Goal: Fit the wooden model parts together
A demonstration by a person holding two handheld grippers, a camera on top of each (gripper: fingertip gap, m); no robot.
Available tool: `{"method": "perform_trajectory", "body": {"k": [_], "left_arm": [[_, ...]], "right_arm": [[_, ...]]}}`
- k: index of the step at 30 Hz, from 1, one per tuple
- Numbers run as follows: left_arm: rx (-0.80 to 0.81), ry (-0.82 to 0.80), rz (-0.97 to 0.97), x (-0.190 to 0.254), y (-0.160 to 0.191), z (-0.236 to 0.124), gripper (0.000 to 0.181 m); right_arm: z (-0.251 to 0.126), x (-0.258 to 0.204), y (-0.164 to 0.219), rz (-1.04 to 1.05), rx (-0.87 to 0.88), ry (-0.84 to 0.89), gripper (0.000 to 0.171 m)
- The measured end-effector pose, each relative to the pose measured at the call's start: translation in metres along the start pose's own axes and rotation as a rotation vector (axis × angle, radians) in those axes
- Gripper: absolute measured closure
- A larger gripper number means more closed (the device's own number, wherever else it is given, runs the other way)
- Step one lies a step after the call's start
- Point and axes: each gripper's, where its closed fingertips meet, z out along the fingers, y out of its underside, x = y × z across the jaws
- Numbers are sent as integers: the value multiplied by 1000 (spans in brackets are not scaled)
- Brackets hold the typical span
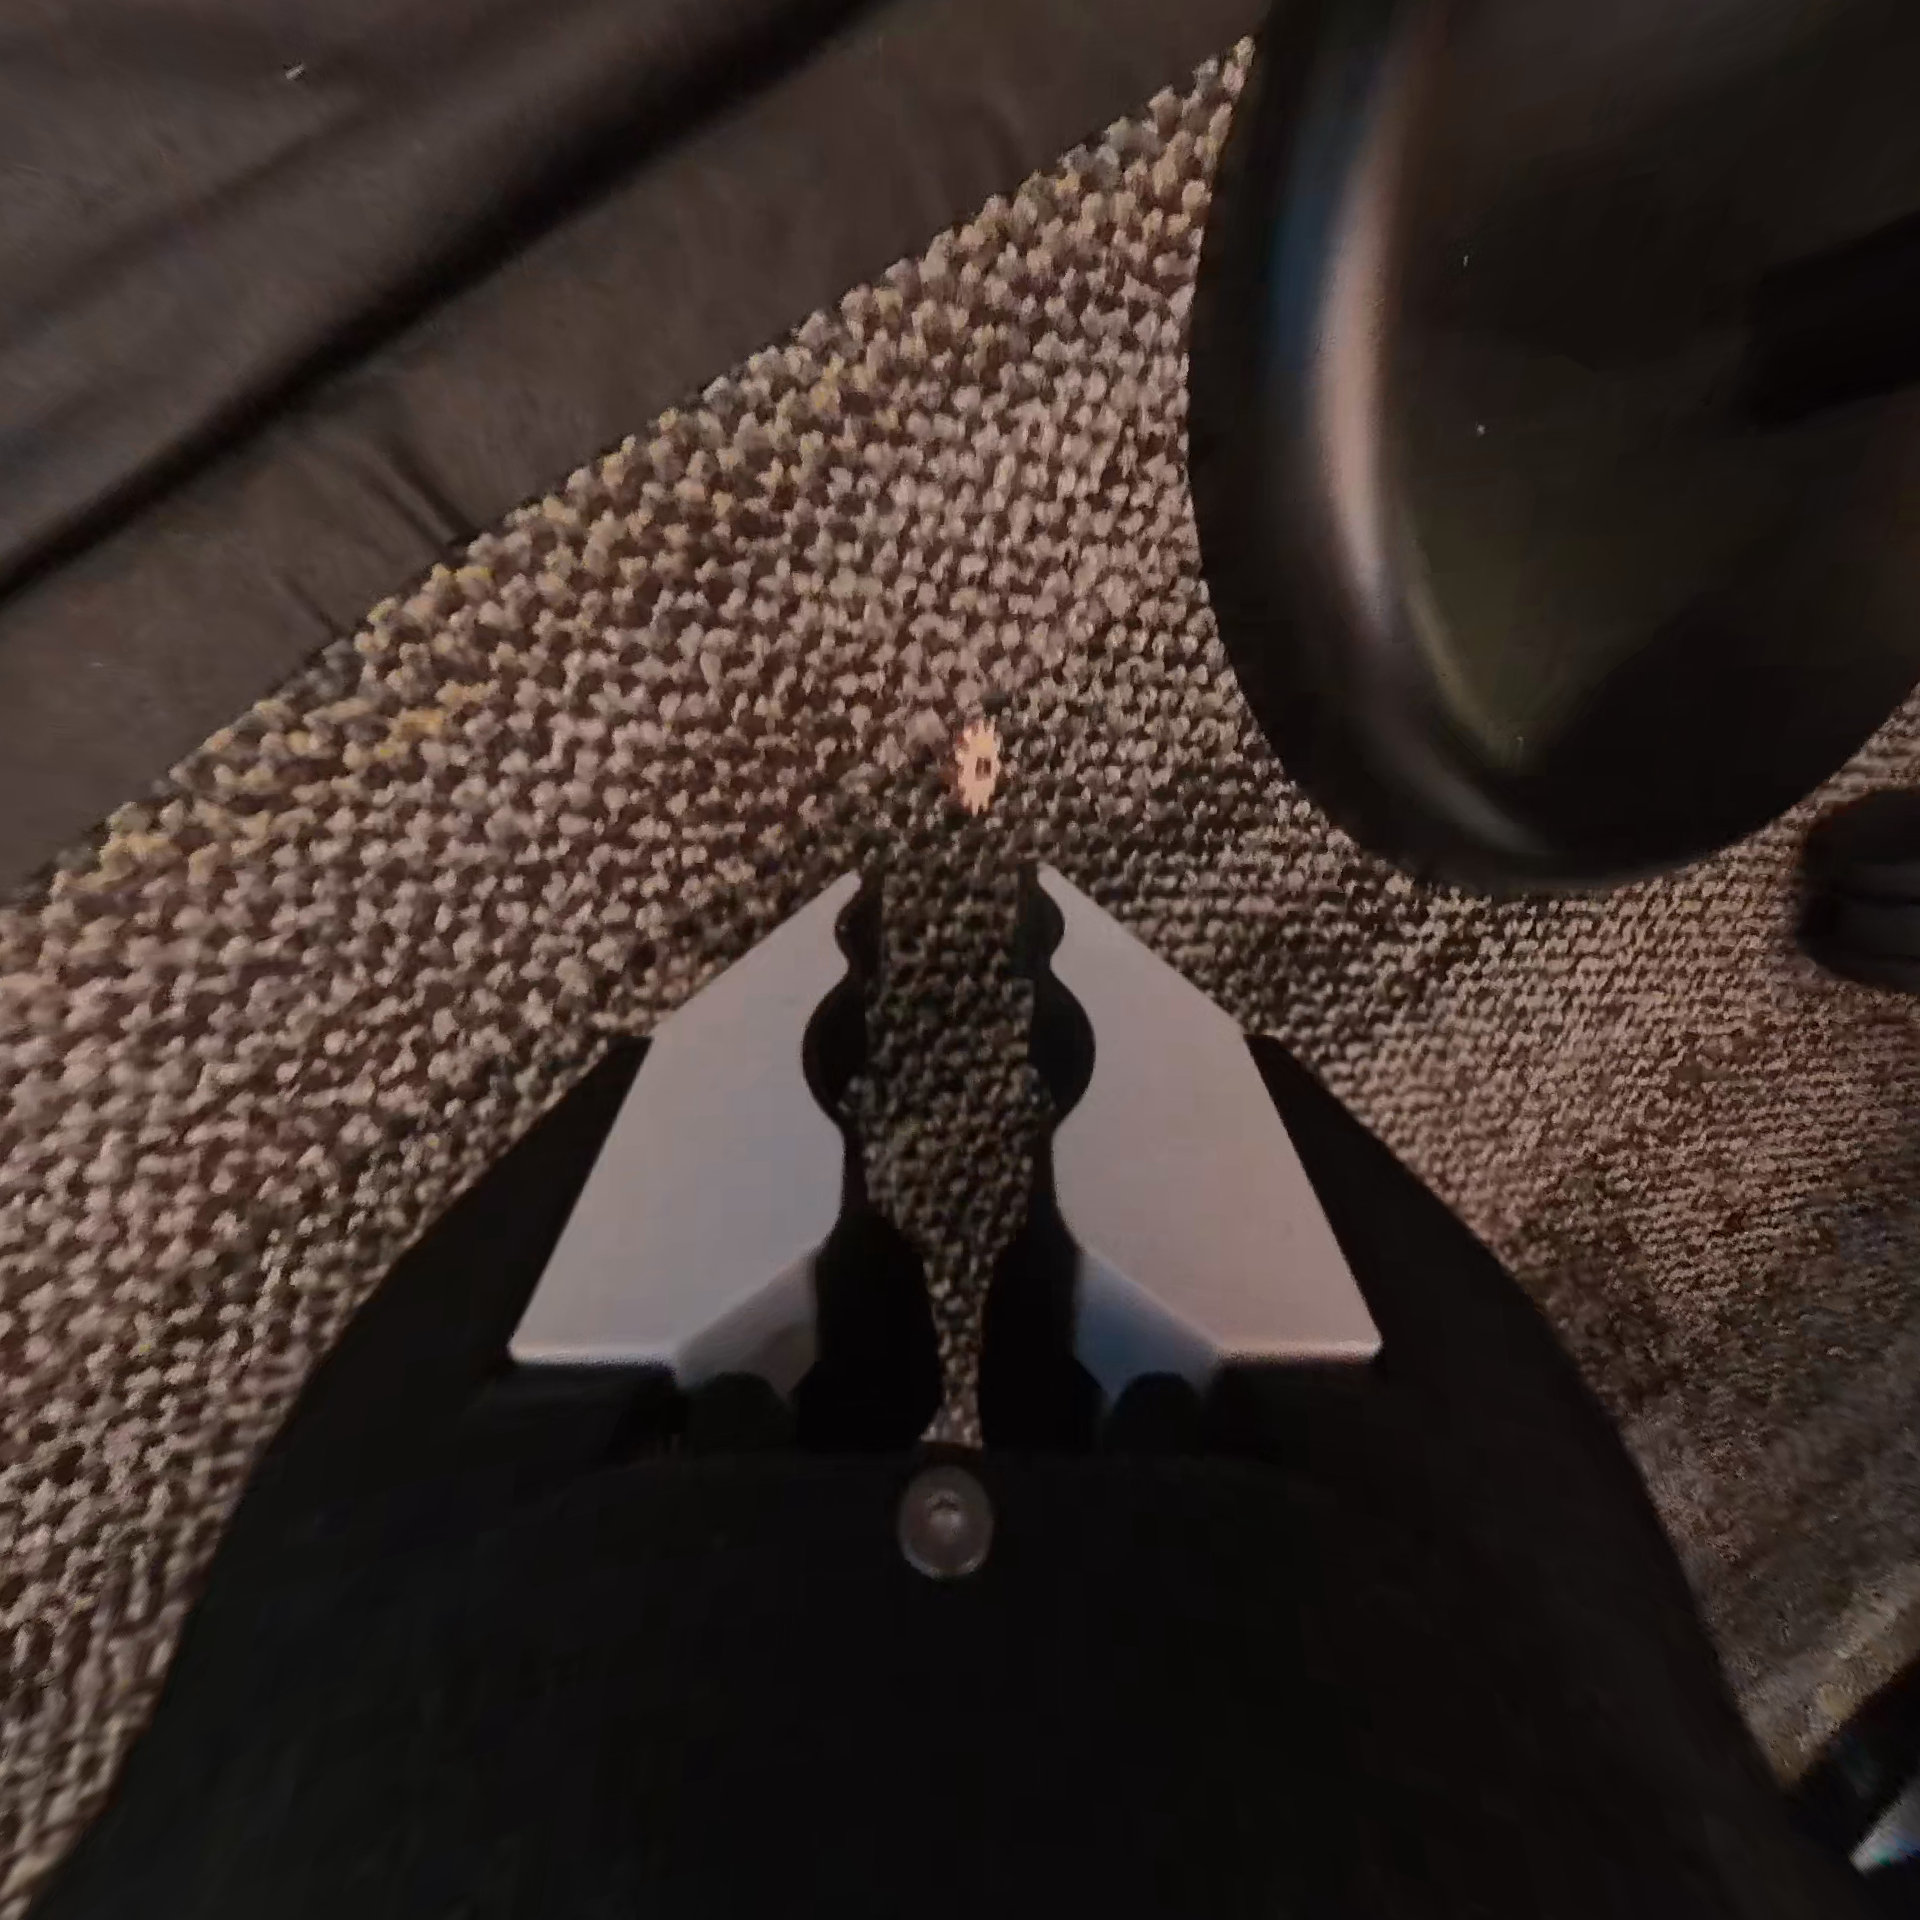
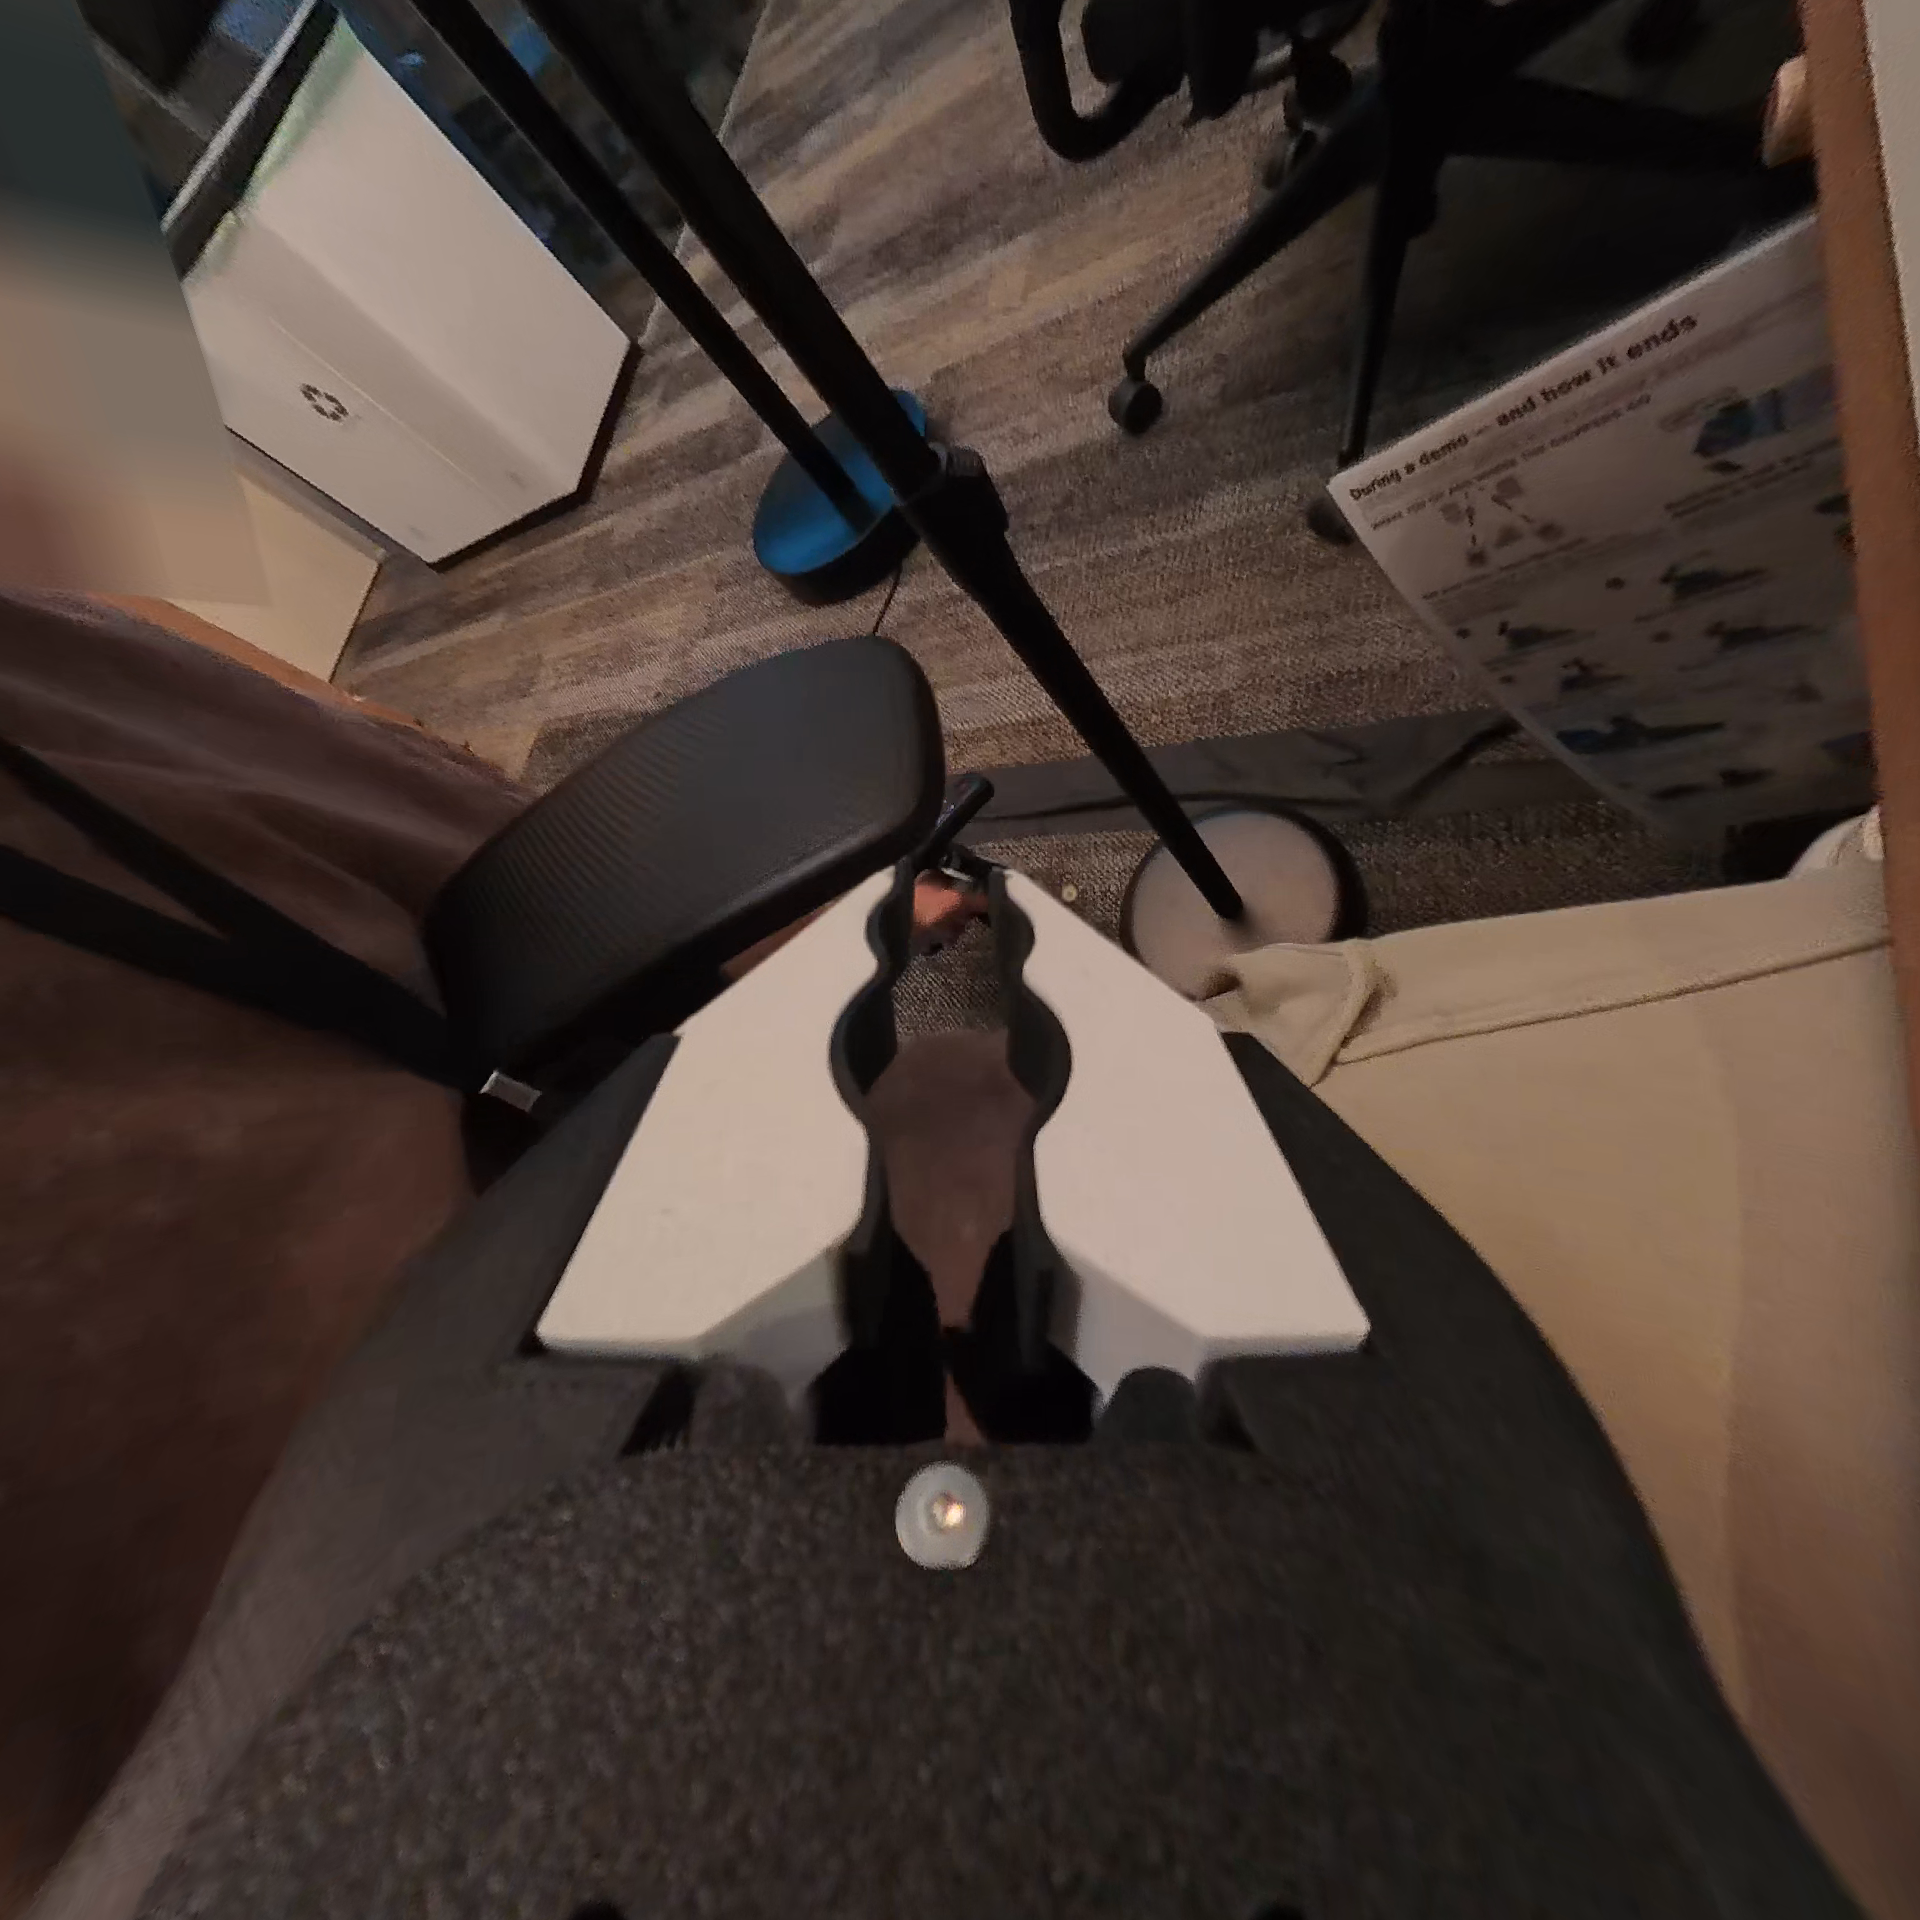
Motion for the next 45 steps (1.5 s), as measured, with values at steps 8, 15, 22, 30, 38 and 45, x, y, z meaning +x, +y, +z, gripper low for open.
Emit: {"method": "perform_trajectory", "body": {"k": [8,15,22,30,38,45], "left_arm": [[-49,-21,29,0,-1,30,163],[-31,11,35,4,-3,22,178],[350,196,144,91,-70,-149,180],[850,295,646,304,-127,-507,180],[985,763,1111,561,-82,-687,179],[460,1036,1140,719,-73,-615,180]], "right_arm": [[4,8,-9,3,-63,7,158],[-4,9,-10,-20,-69,23,159],[-29,0,-43,-170,113,27,155],[-53,-34,-41,-297,177,-67,147],[-143,-34,-42,-556,312,99,148],[-277,154,47,-381,60,677,144]]}}
